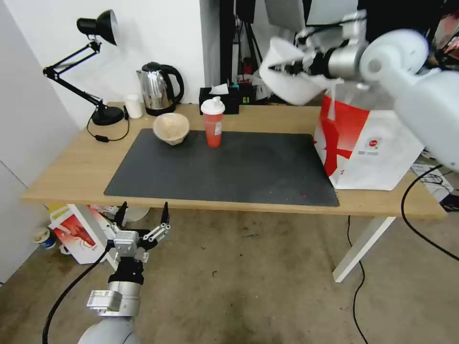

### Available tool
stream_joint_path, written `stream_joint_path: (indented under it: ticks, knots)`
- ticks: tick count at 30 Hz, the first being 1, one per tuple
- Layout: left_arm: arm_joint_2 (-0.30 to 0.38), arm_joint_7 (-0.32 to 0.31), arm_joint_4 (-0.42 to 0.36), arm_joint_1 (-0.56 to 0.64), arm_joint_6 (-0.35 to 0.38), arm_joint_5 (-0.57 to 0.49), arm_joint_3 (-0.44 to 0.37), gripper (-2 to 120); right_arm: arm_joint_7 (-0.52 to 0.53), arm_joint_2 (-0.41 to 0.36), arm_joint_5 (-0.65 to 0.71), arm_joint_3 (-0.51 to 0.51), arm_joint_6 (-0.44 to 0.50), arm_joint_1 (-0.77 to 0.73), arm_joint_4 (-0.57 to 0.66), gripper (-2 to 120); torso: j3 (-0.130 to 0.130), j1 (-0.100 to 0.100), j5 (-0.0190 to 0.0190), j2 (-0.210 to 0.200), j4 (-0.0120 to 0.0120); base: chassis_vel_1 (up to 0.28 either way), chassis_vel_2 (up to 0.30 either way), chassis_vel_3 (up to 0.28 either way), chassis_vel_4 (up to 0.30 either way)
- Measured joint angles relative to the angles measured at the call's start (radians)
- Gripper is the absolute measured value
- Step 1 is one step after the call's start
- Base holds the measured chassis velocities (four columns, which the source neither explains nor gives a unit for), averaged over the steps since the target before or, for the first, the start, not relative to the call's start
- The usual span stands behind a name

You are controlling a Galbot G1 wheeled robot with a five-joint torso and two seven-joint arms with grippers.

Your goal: Pick up the trash from the table and place it into the takeout bag.

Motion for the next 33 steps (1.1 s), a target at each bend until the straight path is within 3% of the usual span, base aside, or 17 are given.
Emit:
stream_joint_path:
  ticks: [33]
  knots:
    - [-0.012, -0.004, -0.010, -0.019, 0.000, -0.005, 0.006, 99, 0.001, 0.136, 0.020, -0.112, 0.000, 0.136, -0.097, 0, 0.000, 0.000, 0.0001, 0.000, 0.0001, 0.000, 0.000, 0.000, 0.000]
